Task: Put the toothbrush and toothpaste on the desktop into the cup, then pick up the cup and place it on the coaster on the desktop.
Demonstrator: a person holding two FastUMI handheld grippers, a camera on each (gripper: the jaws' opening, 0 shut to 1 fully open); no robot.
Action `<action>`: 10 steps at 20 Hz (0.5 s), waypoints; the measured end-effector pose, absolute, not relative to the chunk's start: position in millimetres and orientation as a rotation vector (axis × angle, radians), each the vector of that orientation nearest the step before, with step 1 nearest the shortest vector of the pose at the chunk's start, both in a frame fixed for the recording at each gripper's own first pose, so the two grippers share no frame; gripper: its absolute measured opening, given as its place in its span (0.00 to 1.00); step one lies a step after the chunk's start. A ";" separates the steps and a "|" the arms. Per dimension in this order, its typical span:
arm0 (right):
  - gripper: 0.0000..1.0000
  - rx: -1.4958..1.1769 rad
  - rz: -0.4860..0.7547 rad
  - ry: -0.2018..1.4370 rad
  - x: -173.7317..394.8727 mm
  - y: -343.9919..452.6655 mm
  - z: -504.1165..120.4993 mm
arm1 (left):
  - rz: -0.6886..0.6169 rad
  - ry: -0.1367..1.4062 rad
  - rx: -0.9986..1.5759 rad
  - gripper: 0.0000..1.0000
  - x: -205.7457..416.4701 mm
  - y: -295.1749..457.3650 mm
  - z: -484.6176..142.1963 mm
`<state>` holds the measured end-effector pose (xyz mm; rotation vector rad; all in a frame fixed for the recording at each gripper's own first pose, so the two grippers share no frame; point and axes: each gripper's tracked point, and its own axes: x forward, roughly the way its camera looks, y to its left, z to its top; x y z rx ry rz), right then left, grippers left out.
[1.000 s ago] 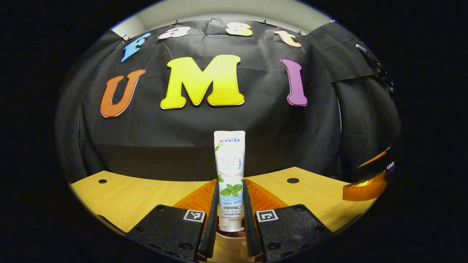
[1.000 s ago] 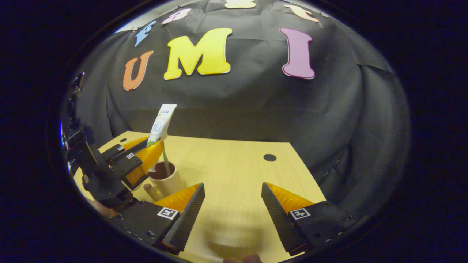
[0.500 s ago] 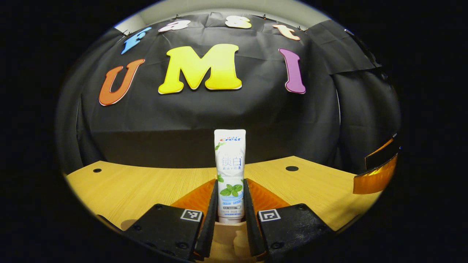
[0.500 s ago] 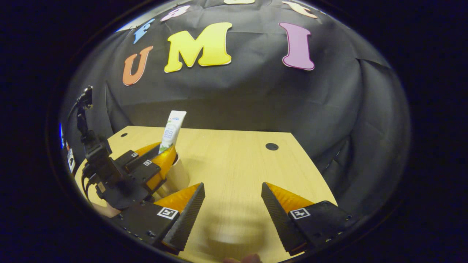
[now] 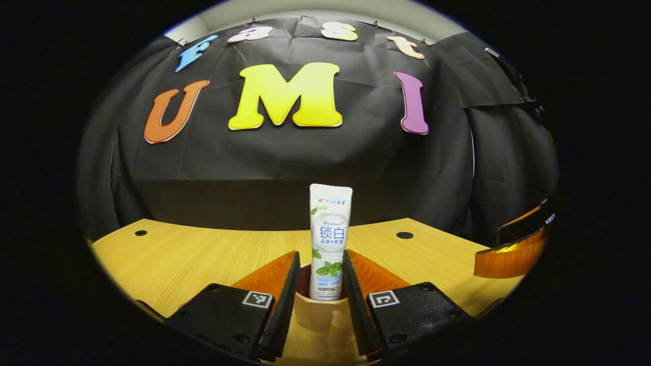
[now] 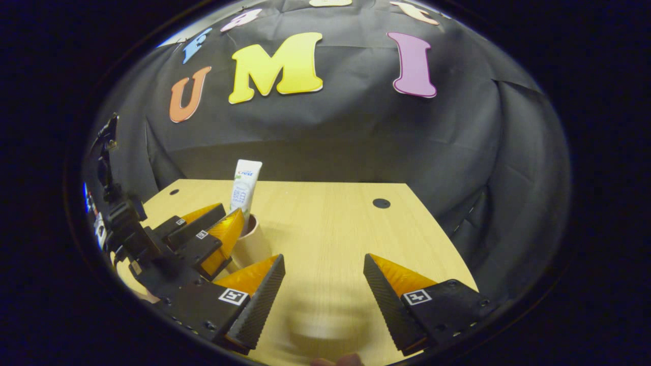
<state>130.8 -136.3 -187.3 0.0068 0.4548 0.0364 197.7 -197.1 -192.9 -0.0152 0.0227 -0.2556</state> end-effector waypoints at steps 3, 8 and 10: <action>0.94 -0.002 0.043 0.451 129.5 -128.7 -182.5 | -0.245 0.039 -0.038 0.60 189.3 -187.0 -189.8; 0.94 -0.013 0.055 0.476 132.1 -109.8 -172.3 | -0.229 0.062 -0.053 0.77 166.4 -162.3 -179.0; 0.94 -0.012 0.065 0.503 132.6 -98.9 -167.2 | -0.202 0.091 -0.061 0.88 151.9 -140.8 -175.0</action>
